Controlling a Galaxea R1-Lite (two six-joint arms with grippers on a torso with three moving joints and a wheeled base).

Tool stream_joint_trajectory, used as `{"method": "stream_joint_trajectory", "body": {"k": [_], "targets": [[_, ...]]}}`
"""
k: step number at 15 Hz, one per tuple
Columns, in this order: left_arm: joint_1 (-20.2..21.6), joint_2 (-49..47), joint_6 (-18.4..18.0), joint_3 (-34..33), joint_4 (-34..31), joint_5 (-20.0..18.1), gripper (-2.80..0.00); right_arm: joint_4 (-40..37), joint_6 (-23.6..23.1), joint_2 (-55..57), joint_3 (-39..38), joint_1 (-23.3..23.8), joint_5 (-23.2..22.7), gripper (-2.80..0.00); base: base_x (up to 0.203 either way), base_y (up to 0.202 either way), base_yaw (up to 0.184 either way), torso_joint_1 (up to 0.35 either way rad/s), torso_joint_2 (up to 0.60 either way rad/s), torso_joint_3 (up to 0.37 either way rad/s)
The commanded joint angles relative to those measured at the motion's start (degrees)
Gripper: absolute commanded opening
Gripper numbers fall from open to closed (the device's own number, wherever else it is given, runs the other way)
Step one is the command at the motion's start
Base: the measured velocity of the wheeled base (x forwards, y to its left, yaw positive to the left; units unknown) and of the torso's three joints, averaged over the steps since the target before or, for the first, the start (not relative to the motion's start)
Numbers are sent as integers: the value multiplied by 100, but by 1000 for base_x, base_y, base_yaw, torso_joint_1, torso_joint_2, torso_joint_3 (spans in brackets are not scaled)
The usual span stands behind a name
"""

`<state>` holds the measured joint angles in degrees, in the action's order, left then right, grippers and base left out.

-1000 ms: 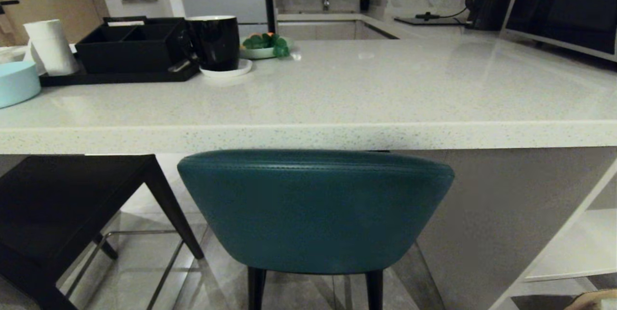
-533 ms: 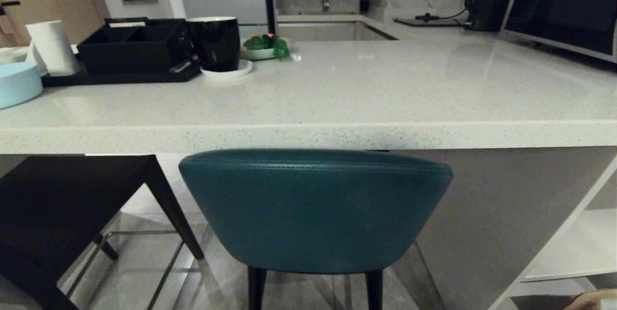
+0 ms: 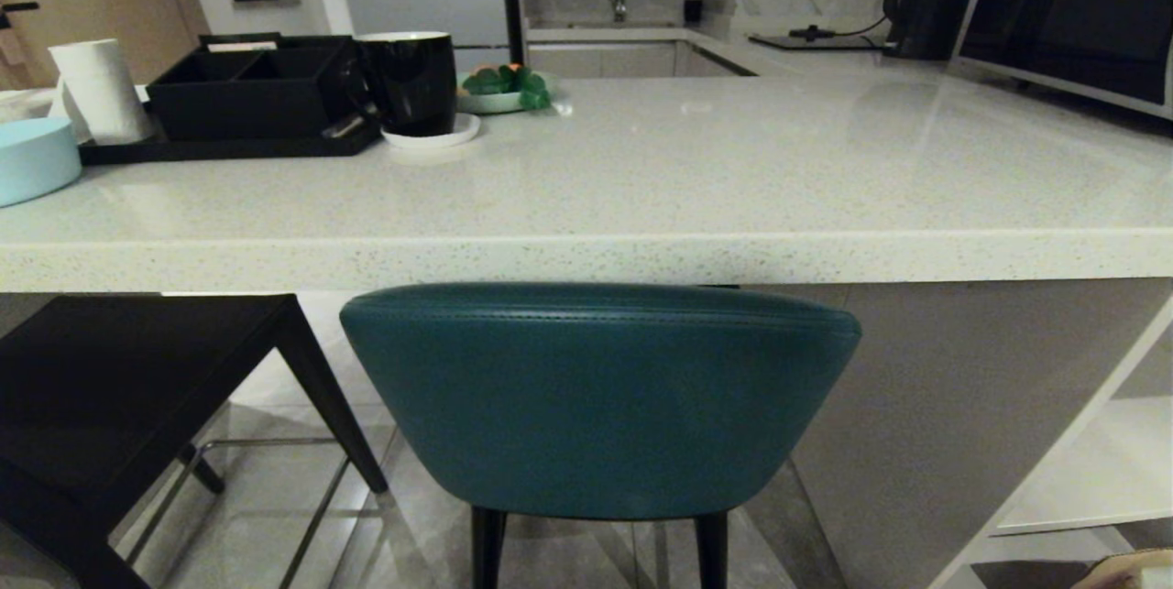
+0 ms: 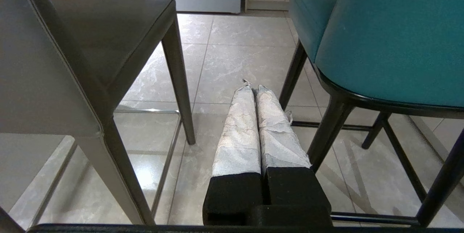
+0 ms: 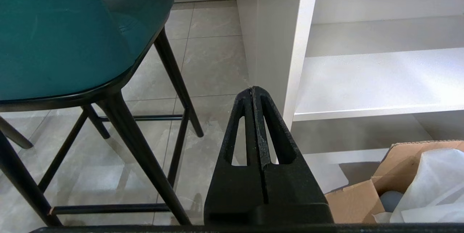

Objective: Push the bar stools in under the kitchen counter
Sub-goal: Pull the blue chair out from under the dining table

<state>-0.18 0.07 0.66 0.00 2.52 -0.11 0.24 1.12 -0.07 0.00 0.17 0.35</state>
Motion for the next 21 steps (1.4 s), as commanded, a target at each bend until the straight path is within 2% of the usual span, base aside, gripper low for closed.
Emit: {"method": "stream_joint_trajectory", "body": {"k": [1,5,7,9,12,14,16,19,21], "targets": [[1,-7,4,-114,3,2,-280,2,-6,3,0,-7,-1,-280,0,0,0,0,0,0],[18,-7,-97,-105,25,-7,-280,-39,-174,11,93,-3,-54,-280,0,0,0,0,0,0],[15,-35,-79,255,-43,-26,-280,-77,-171,477,533,-5,-62,-280,0,0,0,0,0,0],[23,-449,-70,473,-159,-159,-280,-75,-107,1278,1041,-16,-200,-280,0,0,0,0,0,0],[-6,-1695,153,921,129,-280,-280,8,-190,2403,1551,-24,-770,-280,0,0,0,0,0,0],[13,-2831,221,1010,788,-296,-280,67,-405,3041,1651,-25,-1095,-280,0,0,0,0,0,0],[11,-3979,198,900,1802,-302,-280,90,-578,3606,1750,-37,-1213,-280,0,0,0,0,0,0],[-20,-5530,173,698,3350,-301,-280,-2,-694,4141,1715,-511,-1223,-280,0,0,0,0,0,0],[-165,-6273,171,611,3936,-298,-280,-41,-639,4512,1669,-673,-1227,-280,0,0,0,0,0,0]]}}
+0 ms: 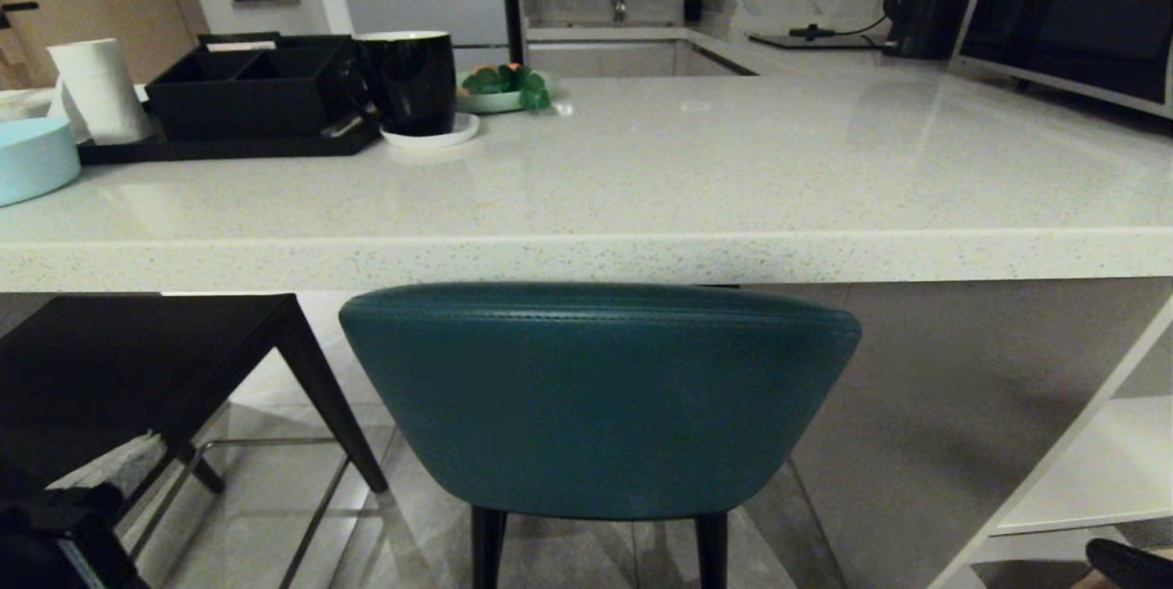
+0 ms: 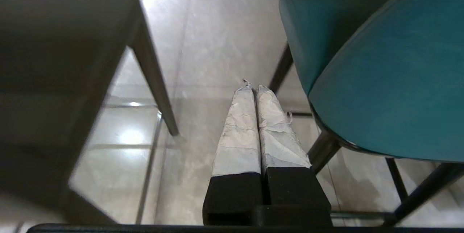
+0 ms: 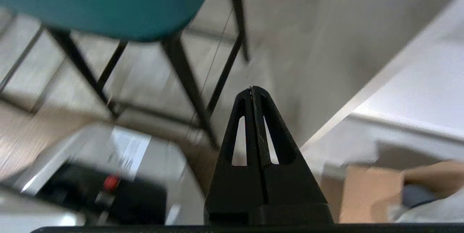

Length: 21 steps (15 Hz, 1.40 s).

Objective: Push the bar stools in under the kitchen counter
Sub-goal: Pull the blue chair out from under the dining table

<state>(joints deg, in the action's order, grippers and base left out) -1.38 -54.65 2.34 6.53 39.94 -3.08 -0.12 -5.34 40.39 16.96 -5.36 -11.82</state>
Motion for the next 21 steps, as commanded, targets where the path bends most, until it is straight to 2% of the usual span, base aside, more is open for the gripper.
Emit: {"method": "stream_joint_trajectory", "body": {"k": [1,5,10,11,13,17,19,21], "targets": [[-122,-1139,3,-66,418,0,-280,7,69,705,-12,-249,-13,-280,0,0,0,0,0,0],[-259,-2802,4,-115,1744,7,-280,320,481,1810,-4,-1047,5,-280,0,0,0,0,0,0],[-434,-4843,-15,-156,4095,299,-280,2196,828,3580,-36,-1319,441,-280,0,0,0,0,0,0],[-458,-5243,-33,-134,4388,380,-280,2582,877,3967,-46,-1361,586,-280,0,0,0,0,0,0],[-518,-5781,-122,174,4683,580,-280,3282,1004,4716,-65,-1454,895,-280,0,0,0,0,0,0],[-565,-6033,-170,1165,4770,864,-280,4706,1341,6076,14,-1507,1431,-280,0,0,0,0,0,0],[-590,-6277,-163,1596,4772,1102,-280,5111,1596,6607,235,-1507,1732,-280,0,0,0,0,0,0],[-651,-6377,-154,1871,4773,1306,-280,5244,2041,6814,612,-1456,1910,-280,0,0,0,0,0,0]]}}
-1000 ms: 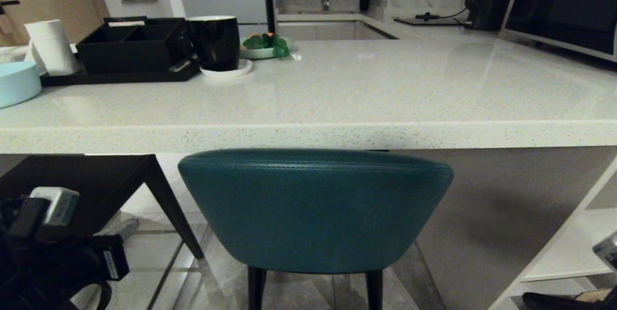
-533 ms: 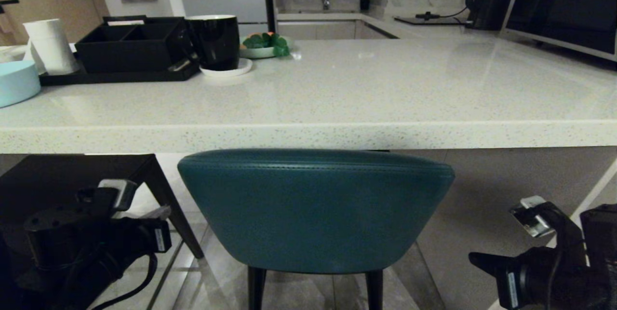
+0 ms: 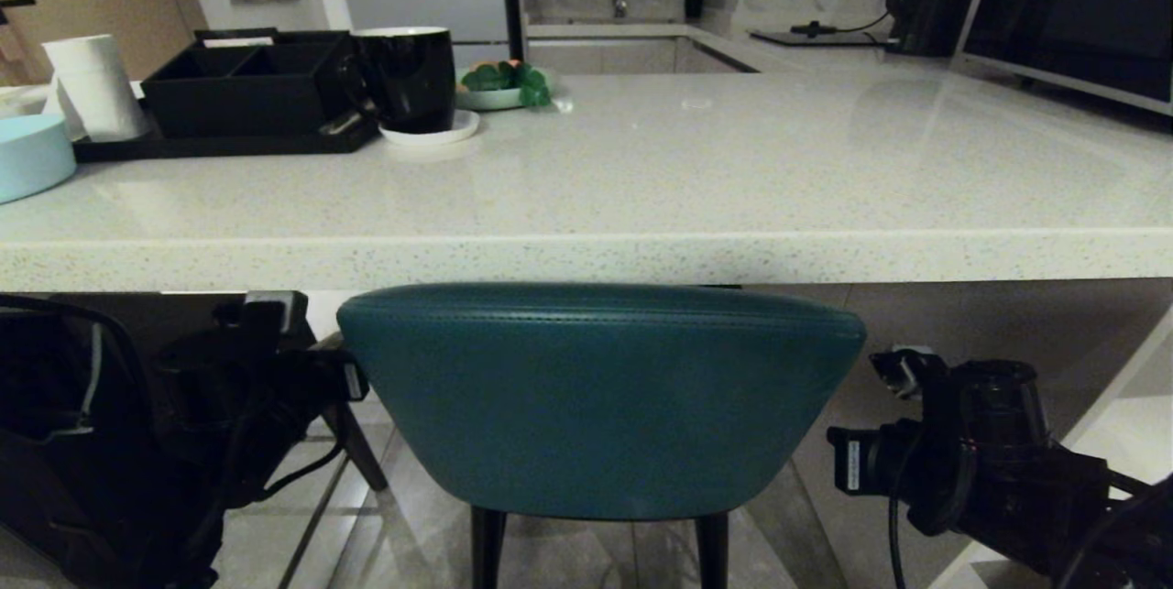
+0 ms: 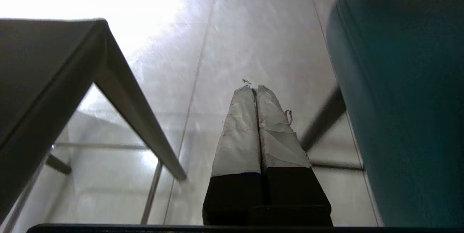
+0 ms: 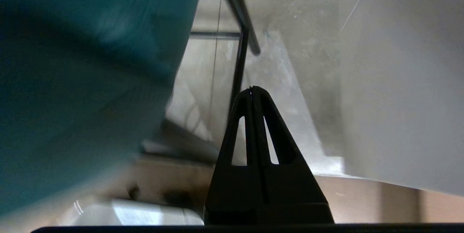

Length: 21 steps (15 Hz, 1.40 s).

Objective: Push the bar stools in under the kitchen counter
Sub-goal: Pull the blue chair out from under the dining table

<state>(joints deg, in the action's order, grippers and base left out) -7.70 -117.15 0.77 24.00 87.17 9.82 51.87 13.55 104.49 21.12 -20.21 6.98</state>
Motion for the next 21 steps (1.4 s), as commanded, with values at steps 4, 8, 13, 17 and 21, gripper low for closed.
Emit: {"method": "stream_joint_trajectory", "body": {"k": [4,8,13,17,21], "targets": [[-148,-413,29,681,49,424,-280,38,383,795,921,126,301,-280,0,0,0,0,0,0],[-247,-462,119,1111,49,659,-280,23,662,1061,1524,241,409,-280,0,0,0,0,0,0],[-455,-384,317,1323,49,670,-280,59,876,1217,2164,342,587,-280,0,0,0,0,0,0],[-791,-319,477,1333,49,894,-280,60,1020,1091,2300,11,594,-280,0,0,0,0,0,0],[-1107,-155,512,1152,49,983,-280,74,1097,996,2124,-294,694,-280,0,0,0,0,0,0]]}}
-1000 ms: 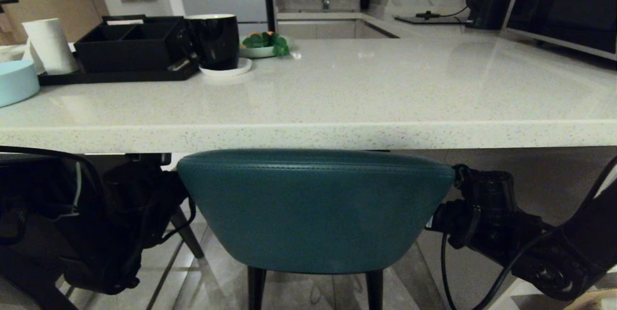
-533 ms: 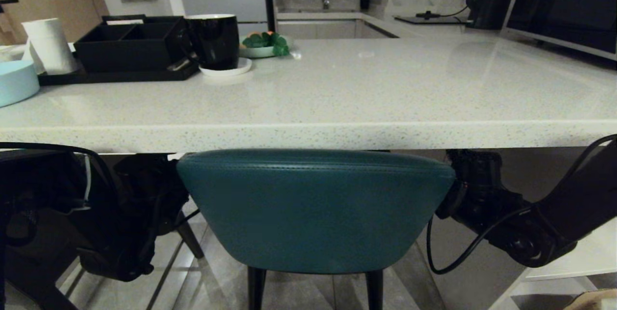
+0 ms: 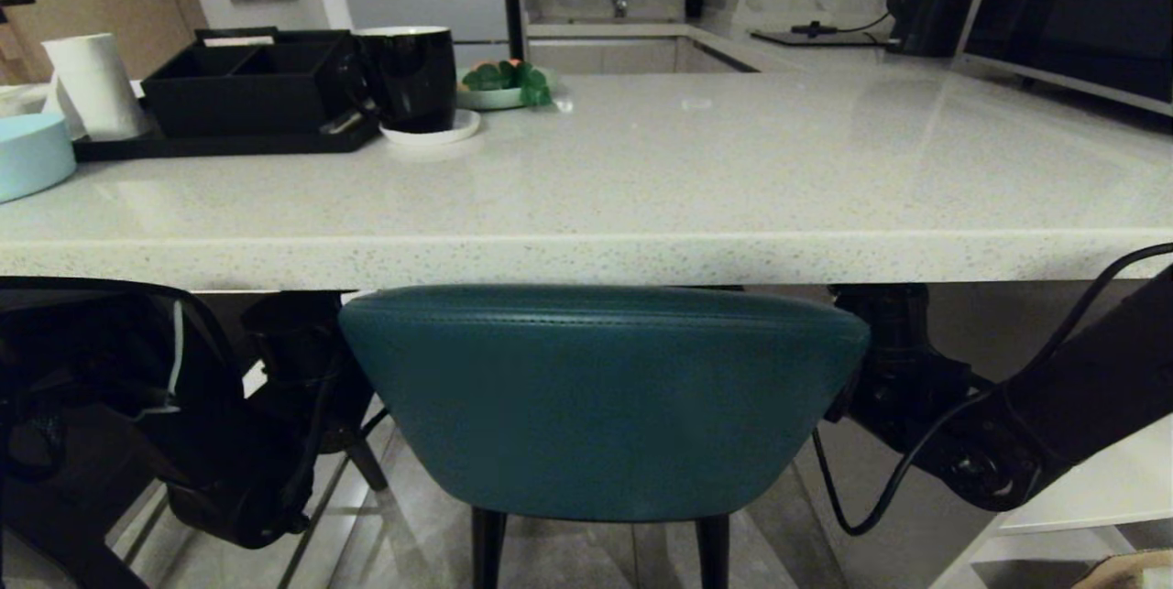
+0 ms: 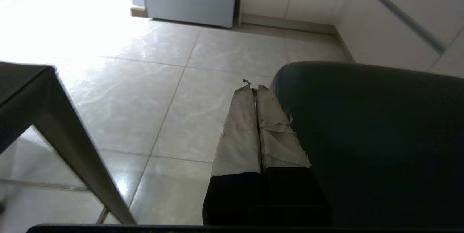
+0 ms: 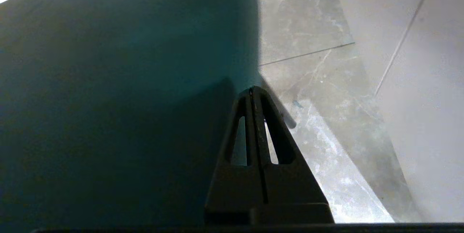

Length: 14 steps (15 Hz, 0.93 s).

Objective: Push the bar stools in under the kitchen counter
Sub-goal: Pull the blue chair out from under the dining table

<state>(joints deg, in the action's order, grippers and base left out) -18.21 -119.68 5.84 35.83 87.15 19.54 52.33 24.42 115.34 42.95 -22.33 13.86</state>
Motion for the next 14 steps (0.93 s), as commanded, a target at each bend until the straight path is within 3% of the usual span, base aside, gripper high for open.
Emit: {"method": "stream_joint_trajectory", "body": {"k": [1,7,14], "targets": [[-88,143,5,-180,51,14,-280,59,10,-134,-119,-134,2,-280,0,0,0,0,0,0],[-205,325,-9,-895,51,5,-280,258,-25,-328,-702,-295,25,-280,0,0,0,0,0,0],[-701,457,-21,-1570,51,57,-280,251,-25,-687,-1063,-520,275,-280,0,0,0,0,0,0]]}}
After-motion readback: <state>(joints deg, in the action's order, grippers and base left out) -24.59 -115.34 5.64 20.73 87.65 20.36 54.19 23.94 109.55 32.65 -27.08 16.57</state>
